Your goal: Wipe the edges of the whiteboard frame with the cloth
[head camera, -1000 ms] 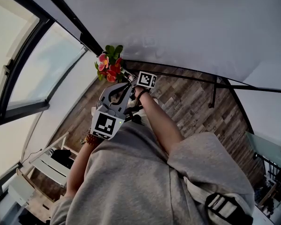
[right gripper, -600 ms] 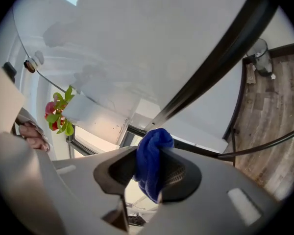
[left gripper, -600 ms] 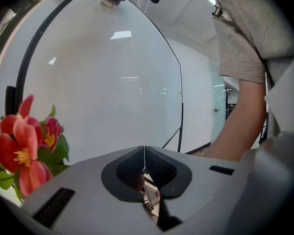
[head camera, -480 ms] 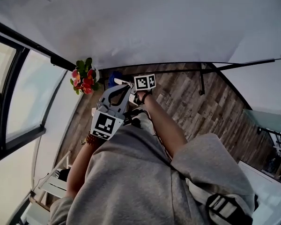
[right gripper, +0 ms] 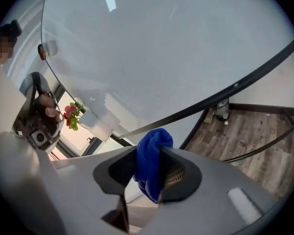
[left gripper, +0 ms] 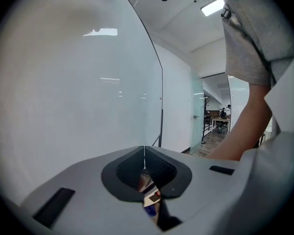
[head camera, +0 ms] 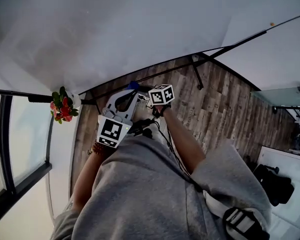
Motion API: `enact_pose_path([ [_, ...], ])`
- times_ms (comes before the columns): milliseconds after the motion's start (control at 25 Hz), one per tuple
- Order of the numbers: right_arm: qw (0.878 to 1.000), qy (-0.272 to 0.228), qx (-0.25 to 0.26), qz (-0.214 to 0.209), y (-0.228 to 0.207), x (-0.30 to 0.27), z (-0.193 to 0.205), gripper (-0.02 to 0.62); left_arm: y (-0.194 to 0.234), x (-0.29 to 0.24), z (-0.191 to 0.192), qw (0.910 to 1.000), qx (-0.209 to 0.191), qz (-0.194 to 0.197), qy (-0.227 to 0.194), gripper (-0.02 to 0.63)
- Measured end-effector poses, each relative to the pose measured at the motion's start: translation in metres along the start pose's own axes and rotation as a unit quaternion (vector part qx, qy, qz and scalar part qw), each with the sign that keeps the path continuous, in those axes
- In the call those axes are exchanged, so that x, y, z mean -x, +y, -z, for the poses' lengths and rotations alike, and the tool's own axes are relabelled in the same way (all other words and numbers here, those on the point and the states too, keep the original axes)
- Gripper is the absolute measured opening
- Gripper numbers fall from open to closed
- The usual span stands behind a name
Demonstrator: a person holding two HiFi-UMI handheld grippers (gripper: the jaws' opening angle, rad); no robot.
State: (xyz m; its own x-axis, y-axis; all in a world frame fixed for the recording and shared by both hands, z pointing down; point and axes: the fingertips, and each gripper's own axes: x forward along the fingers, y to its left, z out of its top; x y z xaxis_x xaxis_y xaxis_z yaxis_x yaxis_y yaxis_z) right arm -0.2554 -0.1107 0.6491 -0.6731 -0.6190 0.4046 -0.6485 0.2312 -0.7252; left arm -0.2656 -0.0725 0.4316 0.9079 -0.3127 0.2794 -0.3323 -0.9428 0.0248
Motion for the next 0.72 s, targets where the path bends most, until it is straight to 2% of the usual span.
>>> enact_pose_path([
  [80, 1.0, -0.009, 0.011, 0.019, -0.01, 0.029, -0.007, 0.123, -0.008, -0.017, -0.005, 0.9999, 0.003, 0.011, 0.001, 0.012],
  [240, 0.997, 0.006, 0.052, 0.061, -0.025, 0.083, -0.01, 0.124, -0.028, -0.05, -0.015, 0.9994, 0.009, 0.032, 0.004, 0.012],
  [400, 0.985, 0.035, 0.109, 0.131, -0.038, 0.126, -0.011, 0.127, -0.047, -0.08, -0.023, 0.9986, 0.013, 0.051, 0.01, 0.012],
  [600, 0.975, 0.034, 0.066, 0.209, -0.066, 0.177, -0.022, 0.13, -0.064, -0.113, -0.034, 0.9972, 0.008, 0.072, 0.015, 0.012],
  [720, 0.969, 0.02, 0.058, 0.24, -0.074, 0.209, -0.035, 0.13, -0.074, -0.131, -0.042, 0.9963, 0.001, 0.084, 0.019, 0.012],
])
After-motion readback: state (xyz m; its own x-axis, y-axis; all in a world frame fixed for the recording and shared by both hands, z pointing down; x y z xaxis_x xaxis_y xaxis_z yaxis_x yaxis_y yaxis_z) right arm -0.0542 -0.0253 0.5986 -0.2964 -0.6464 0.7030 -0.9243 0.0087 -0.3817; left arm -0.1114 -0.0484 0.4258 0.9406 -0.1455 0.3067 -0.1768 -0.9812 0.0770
